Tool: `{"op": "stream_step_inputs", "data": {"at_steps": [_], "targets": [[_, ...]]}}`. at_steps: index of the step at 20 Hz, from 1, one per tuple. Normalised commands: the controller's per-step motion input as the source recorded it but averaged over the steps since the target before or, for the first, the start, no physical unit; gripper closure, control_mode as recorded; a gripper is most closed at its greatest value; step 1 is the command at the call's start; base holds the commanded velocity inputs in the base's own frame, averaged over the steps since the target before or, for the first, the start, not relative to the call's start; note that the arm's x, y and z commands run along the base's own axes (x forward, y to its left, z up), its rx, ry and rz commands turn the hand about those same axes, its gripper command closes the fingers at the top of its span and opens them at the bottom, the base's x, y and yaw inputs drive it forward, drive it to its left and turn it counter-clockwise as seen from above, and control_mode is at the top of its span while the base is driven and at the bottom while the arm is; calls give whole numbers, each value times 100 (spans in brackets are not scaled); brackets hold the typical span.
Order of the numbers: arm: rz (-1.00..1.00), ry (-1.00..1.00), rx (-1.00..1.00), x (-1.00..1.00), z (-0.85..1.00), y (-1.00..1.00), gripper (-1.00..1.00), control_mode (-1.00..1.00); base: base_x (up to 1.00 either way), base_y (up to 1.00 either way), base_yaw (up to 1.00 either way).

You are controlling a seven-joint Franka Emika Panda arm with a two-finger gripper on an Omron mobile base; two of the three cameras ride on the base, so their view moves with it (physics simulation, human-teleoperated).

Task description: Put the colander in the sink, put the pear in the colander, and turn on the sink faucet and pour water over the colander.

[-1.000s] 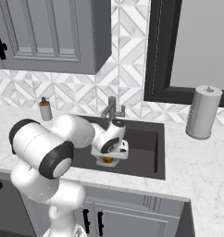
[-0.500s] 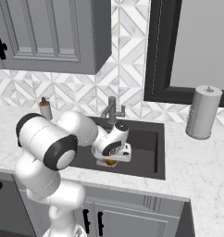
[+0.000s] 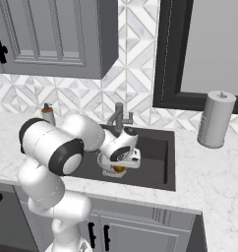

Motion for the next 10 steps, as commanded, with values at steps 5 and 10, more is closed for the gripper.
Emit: {"op": "stream_step_inputs", "data": {"at_steps": [5, 10], "targets": [[0, -1, 0, 25, 26, 0, 100, -100, 0, 0, 0], [0, 0, 0, 21, 0, 15, 100, -100, 0, 0, 0]]}}
